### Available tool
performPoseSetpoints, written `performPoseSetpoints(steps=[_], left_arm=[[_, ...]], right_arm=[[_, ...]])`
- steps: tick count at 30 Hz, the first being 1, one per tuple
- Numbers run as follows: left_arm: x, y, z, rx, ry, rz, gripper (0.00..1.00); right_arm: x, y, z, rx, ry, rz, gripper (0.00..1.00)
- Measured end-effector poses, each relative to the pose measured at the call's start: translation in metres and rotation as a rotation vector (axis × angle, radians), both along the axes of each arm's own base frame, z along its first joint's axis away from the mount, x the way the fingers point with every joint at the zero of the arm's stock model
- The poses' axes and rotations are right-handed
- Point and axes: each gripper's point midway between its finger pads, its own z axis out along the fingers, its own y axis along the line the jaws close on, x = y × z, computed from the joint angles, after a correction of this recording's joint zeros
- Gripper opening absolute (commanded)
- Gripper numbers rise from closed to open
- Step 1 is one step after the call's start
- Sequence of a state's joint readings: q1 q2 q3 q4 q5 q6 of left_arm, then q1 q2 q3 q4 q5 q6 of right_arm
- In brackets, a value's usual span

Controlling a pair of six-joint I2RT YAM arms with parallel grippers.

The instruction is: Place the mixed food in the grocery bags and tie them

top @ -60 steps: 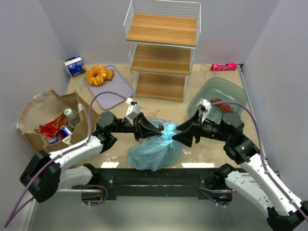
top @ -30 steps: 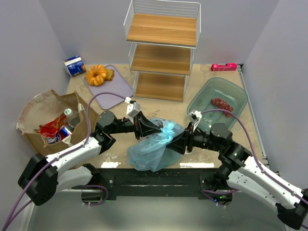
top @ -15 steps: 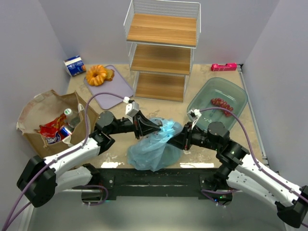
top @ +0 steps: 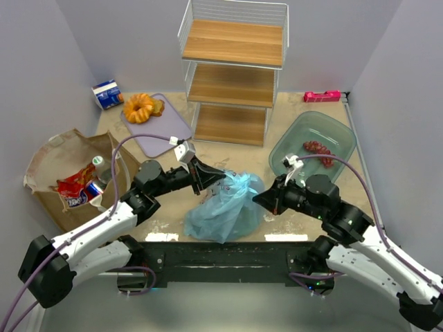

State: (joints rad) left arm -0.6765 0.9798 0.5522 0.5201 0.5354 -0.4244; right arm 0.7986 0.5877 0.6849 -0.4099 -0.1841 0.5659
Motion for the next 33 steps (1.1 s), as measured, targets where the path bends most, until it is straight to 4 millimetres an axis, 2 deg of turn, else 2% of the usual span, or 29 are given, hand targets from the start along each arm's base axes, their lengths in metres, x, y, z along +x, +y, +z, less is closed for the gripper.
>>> performPoseSetpoints(steps=[5,8,11,14,17,20,23,25,26,30,33], left_arm=[[0.01,0.01,0.0,0.019,0.012,0.091,0.0],[0.018,0.012,0.01,0.016,-0.001,0.133,0.0],[0.028,0.016,0.026,0.003,-0.021,0.189,0.0],[0.038,0.022,0.028,0.002,-0.023,0.253,0.0],[0.049,0.035,0.012,0.007,0.013,0.338,0.0],[0.052,0.057,-0.027,0.025,0.093,0.429,0.0],[0.047,0.076,-0.058,0.03,0.166,0.486,0.0],[0.043,0.089,-0.073,0.021,0.211,0.526,0.0],[0.042,0.092,-0.076,0.014,0.223,0.54,0.0],[0.059,0.132,-0.078,-0.018,0.227,0.744,0.0],[0.062,0.141,-0.07,-0.025,0.212,0.79,0.0]], right_arm=[[0.018,-0.023,0.007,-0.094,-0.038,-0.139,0.0],[0.034,-0.033,0.018,-0.148,-0.075,-0.222,0.0],[0.052,-0.036,0.032,-0.182,-0.126,-0.286,0.0],[0.07,-0.037,0.031,-0.212,-0.162,-0.347,0.0],[0.087,-0.041,0.017,-0.236,-0.165,-0.413,0.0],[0.103,-0.059,-0.02,-0.253,-0.106,-0.5,0.0],[0.102,-0.078,-0.059,-0.256,-0.025,-0.555,0.0],[0.097,-0.083,-0.069,-0.24,0.008,-0.565,0.0],[0.097,-0.084,-0.069,-0.231,0.012,-0.571,0.0],[0.105,-0.117,-0.07,-0.265,0.009,-0.72,0.0],[0.103,-0.125,-0.068,-0.287,0.008,-0.746,0.0]])
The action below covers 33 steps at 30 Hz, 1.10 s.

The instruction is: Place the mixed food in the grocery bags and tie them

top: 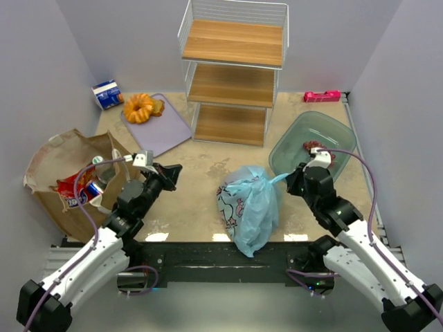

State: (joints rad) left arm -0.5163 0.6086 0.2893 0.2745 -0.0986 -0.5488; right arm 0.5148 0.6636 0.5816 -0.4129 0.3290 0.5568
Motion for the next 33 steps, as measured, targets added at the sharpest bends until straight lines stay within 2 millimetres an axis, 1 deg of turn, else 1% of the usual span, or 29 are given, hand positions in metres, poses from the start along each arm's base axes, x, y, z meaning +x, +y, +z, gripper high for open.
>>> performPoseSetpoints(steps=[2,4,5,7,8,9,10,11,12,13,15,16,17,18,20,21,23,26,30,33], left_arm=[[0.004,0.003,0.014,0.019,-0.015,0.018,0.0],[0.009,0.004,0.041,0.023,-0.059,0.032,0.0],[0.011,0.005,0.058,0.021,-0.091,0.039,0.0],[0.014,0.004,0.087,0.01,-0.148,0.045,0.0],[0.015,0.003,0.099,0.007,-0.175,0.04,0.0],[0.014,0.0,0.106,0.004,-0.199,0.024,0.02],[0.012,-0.006,0.11,0.006,-0.222,-0.018,0.08],[0.009,-0.015,0.111,0.014,-0.236,-0.07,0.14],[0.006,-0.025,0.111,0.02,-0.248,-0.131,0.33],[0.002,-0.038,0.108,0.024,-0.251,-0.204,0.4],[-0.002,-0.061,0.096,0.03,-0.245,-0.333,0.53],[-0.006,-0.074,0.085,0.03,-0.231,-0.4,0.57],[-0.01,-0.086,0.069,0.038,-0.197,-0.454,0.63],[-0.017,-0.099,0.049,0.052,-0.148,-0.514,0.71],[-0.038,-0.124,0.023,0.089,-0.092,-0.621,0.77],[-0.051,-0.136,0.014,0.101,-0.076,-0.677,0.81],[-0.076,-0.157,0.004,0.11,-0.058,-0.784,0.83],[-0.094,-0.172,0.002,0.108,-0.068,-0.856,0.85],[-0.105,-0.185,-0.008,0.134,-0.059,-0.907,0.87],[-0.106,-0.191,-0.017,0.163,-0.042,-0.917,0.88]], right_arm=[[0.001,-0.003,0.016,-0.009,-0.019,-0.006,0.0],[0.005,-0.004,0.041,-0.007,-0.065,-0.011,0.0],[0.008,-0.004,0.059,-0.004,-0.099,-0.011,0.0],[0.013,-0.004,0.086,0.005,-0.156,-0.015,0.0],[0.016,-0.003,0.096,0.008,-0.175,-0.013,0.0],[0.018,-0.002,0.102,0.008,-0.189,-0.01,0.0],[0.02,-0.001,0.106,0.009,-0.198,-0.008,0.0],[0.021,0.001,0.105,0.006,-0.197,-0.005,0.0],[0.023,0.003,0.102,0.002,-0.187,0.002,0.0],[0.024,0.006,0.099,0.002,-0.178,0.014,0.0],[0.028,0.011,0.09,0.0,-0.16,0.03,0.0],[0.028,0.014,0.084,0.0,-0.148,0.04,0.0],[0.029,0.016,0.076,-0.002,-0.134,0.048,0.0],[0.027,0.018,0.066,-0.006,-0.113,0.062,0.0],[0.025,0.019,0.056,-0.01,-0.09,0.072,0.0],[0.024,0.021,0.05,-0.009,-0.077,0.082,0.0],[0.022,0.022,0.043,-0.008,-0.063,0.09,0.0],[0.019,0.024,0.037,-0.003,-0.052,0.105,0.0],[0.016,0.025,0.036,0.008,-0.052,0.115,0.0],[0.015,0.025,0.038,0.014,-0.057,0.118,0.0]])
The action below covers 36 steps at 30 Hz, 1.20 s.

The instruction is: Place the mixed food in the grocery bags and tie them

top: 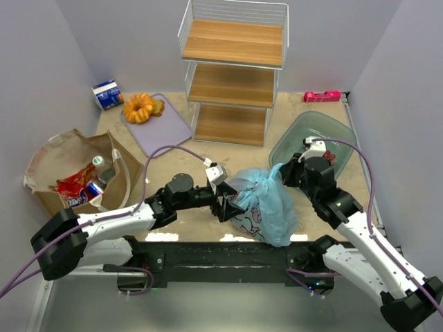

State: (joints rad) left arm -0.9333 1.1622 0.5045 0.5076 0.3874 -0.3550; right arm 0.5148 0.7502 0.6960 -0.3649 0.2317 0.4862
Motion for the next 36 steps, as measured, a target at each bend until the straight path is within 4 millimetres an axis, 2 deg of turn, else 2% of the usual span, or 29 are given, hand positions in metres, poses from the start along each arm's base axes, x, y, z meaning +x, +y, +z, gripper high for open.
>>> performPoseSetpoints(steps=[4,7,8,10,11,12,13,17,20,23,26,27,29,31,32,34,36], left_arm=[[0.001,-0.003,-0.008,0.036,-0.001,0.011,0.83],[0.005,-0.006,-0.006,0.044,-0.013,0.023,0.7],[0.006,-0.008,-0.006,0.044,-0.015,0.025,0.54],[0.008,-0.01,-0.004,0.045,-0.017,0.034,0.34],[0.01,-0.011,-0.005,0.048,-0.016,0.039,0.12],[0.01,-0.013,-0.006,0.053,-0.014,0.04,0.03],[0.011,-0.013,-0.008,0.056,-0.01,0.044,0.0],[0.016,-0.011,-0.017,0.095,-0.002,0.08,0.0],[0.024,0.0,-0.013,0.114,-0.012,0.15,0.0],[0.035,0.017,0.015,0.082,-0.063,0.241,0.0],[0.057,0.042,0.064,-0.002,-0.131,0.359,0.0],[0.063,0.049,0.075,-0.023,-0.144,0.39,0.0],[0.076,0.067,0.089,-0.055,-0.162,0.455,0.0],[0.082,0.078,0.086,-0.054,-0.153,0.49,0.0],[0.083,0.083,0.076,-0.043,-0.14,0.504,0.0],[0.082,0.092,0.048,-0.005,-0.093,0.529,0.0],[0.078,0.1,0.018,0.034,-0.036,0.55,0.0]], right_arm=[[-0.001,0.003,0.0,0.008,0.001,0.013,0.0],[0.0,0.004,0.002,0.014,-0.005,0.015,0.0],[0.0,0.004,0.002,0.016,-0.006,0.015,0.0],[0.001,0.004,0.001,0.016,-0.007,0.015,0.0],[0.001,0.004,0.0,0.016,-0.006,0.015,0.0],[0.0,0.004,-0.001,0.015,-0.004,0.015,0.0],[0.0,0.004,-0.002,0.013,-0.002,0.015,0.0],[0.0,0.003,-0.003,0.008,-0.002,0.013,0.0],[0.0,0.001,-0.002,-0.008,-0.001,0.013,0.0],[0.002,-0.004,0.015,-0.033,-0.027,0.0,0.0],[0.006,-0.005,0.043,-0.03,-0.092,-0.005,0.0],[0.008,-0.003,0.05,-0.025,-0.108,-0.002,0.0],[0.011,0.003,0.051,-0.017,-0.113,0.015,0.0],[0.017,0.01,0.043,-0.015,-0.096,0.027,0.0],[0.021,0.013,0.036,-0.014,-0.084,0.026,0.0],[0.025,0.014,0.008,-0.024,-0.031,0.017,0.0],[0.022,0.012,-0.025,-0.029,0.039,0.009,0.0]])
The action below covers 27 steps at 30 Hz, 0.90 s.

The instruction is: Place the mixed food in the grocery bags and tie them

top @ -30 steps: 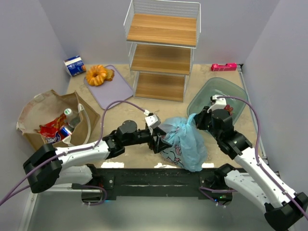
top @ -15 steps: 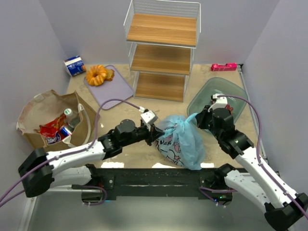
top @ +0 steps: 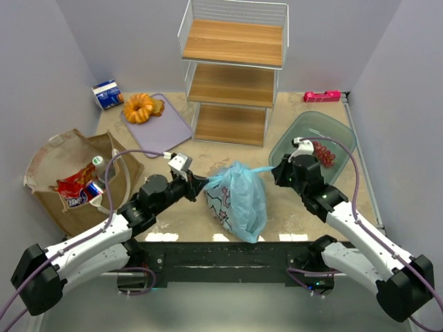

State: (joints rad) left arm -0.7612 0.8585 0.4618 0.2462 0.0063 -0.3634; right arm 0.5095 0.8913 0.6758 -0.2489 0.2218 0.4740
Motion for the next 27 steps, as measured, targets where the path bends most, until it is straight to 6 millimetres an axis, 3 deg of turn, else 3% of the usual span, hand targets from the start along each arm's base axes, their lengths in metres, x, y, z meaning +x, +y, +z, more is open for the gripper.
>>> performPoseSetpoints(steps=[3,6,11,21,27], left_arm=[[-0.01,0.017,-0.038,-0.003,0.103,0.058,0.0],[-0.019,0.031,-0.046,-0.08,0.153,0.111,0.0],[-0.024,0.044,-0.041,-0.161,0.175,0.163,0.0],[-0.023,0.052,-0.039,-0.147,0.192,0.201,0.0],[-0.027,0.059,-0.036,-0.165,0.193,0.22,0.0]], right_arm=[[-0.012,-0.003,-0.037,0.027,0.088,0.001,0.0],[-0.019,-0.003,-0.053,0.102,0.127,0.01,0.0],[-0.022,-0.001,-0.044,0.175,0.107,0.03,0.0],[-0.024,-0.002,-0.034,0.203,0.083,0.04,0.0],[-0.028,0.0,-0.037,0.233,0.104,0.056,0.0]])
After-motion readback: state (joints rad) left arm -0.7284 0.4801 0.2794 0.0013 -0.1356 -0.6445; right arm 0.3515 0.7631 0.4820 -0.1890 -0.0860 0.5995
